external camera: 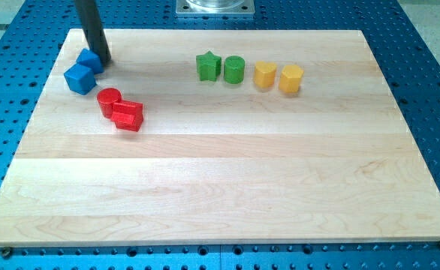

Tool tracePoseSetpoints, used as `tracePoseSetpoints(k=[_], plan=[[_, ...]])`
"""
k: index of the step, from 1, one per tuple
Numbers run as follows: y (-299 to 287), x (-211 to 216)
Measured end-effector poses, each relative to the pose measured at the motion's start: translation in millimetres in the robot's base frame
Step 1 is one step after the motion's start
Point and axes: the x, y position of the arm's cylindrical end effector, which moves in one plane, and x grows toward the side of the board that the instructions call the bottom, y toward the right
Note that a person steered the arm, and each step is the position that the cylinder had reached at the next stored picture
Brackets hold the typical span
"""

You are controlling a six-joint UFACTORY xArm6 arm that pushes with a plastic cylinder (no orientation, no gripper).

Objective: Move the triangle towards the cube

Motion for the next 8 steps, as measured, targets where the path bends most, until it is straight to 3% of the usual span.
tracePoseSetpoints(k=[3, 4, 5, 7, 8], plan=[[-32, 104], [-25, 80], [-91, 84], [-87, -10], [-60, 28]])
